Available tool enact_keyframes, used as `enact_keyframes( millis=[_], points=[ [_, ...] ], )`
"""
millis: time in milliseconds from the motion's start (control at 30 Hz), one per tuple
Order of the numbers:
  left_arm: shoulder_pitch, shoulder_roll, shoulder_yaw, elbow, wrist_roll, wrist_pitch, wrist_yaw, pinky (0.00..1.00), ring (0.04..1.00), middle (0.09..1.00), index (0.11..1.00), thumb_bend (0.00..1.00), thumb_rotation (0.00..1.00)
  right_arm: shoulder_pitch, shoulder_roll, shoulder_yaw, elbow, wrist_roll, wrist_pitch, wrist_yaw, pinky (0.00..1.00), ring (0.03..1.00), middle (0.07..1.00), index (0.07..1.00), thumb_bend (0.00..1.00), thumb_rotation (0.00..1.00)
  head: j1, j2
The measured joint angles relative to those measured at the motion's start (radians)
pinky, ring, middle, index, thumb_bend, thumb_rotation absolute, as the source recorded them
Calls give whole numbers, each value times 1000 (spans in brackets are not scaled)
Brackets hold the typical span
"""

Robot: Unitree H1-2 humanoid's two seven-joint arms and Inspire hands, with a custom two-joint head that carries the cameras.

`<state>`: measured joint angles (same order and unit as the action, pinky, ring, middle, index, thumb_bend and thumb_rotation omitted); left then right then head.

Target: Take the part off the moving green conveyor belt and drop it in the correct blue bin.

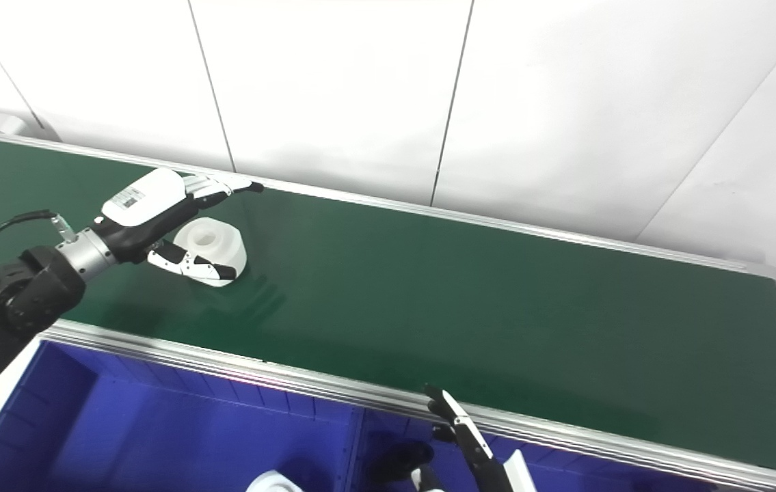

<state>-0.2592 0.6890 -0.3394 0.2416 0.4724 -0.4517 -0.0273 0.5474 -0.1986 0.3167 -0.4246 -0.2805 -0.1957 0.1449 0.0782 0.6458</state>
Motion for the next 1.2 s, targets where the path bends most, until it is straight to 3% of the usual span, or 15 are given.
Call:
enact_keyframes(
  millis=[233,467,567,600,667,733,767,833,1000,1200],
  points=[
    [-44,31,-41,61,-58,0,-72,788,908,974,975,855,431,-1,0,-10,-11,6,0,0,826,911,933,921,387,870,-3,5],
    [-84,48,-107,105,-123,0,-97,807,905,967,963,890,570,5,0,-13,-23,6,0,0,821,906,929,917,401,885,-2,12],
    [-94,45,-144,124,-121,0,-96,955,967,975,962,870,659,14,-1,-15,-27,7,0,0,839,917,930,919,403,895,-3,15],
    [-101,41,-152,141,-115,0,-98,934,952,961,945,857,622,15,-1,-15,-27,7,0,0,841,917,931,919,405,898,-3,15],
    [-111,30,-163,174,-109,0,-107,802,853,885,875,812,468,16,-2,-17,-27,7,0,0,840,916,930,920,413,909,-6,20],
    [-121,19,-177,201,-88,0,-112,763,819,860,857,803,429,16,-3,-18,-28,7,0,0,840,915,930,920,414,912,-6,20],
    [-125,11,-182,216,-79,-1,-106,553,615,674,726,820,180,17,-3,-18,-28,7,0,0,836,913,930,920,417,914,-20,26],
    [-154,-28,-185,272,-58,-2,-69,460,526,584,622,841,37,19,-3,-18,-28,6,0,0,832,911,929,918,422,914,-25,26],
    [-181,-97,-211,355,-45,-1,-10,433,506,555,582,859,0,24,-2,-20,-28,5,0,-3,837,914,930,918,421,903,-29,28],
    [-183,-109,-235,359,-9,-5,38,448,508,557,591,867,10,30,1,-24,-28,6,-11,-7,847,919,929,921,418,906,-31,29]
  ],
)
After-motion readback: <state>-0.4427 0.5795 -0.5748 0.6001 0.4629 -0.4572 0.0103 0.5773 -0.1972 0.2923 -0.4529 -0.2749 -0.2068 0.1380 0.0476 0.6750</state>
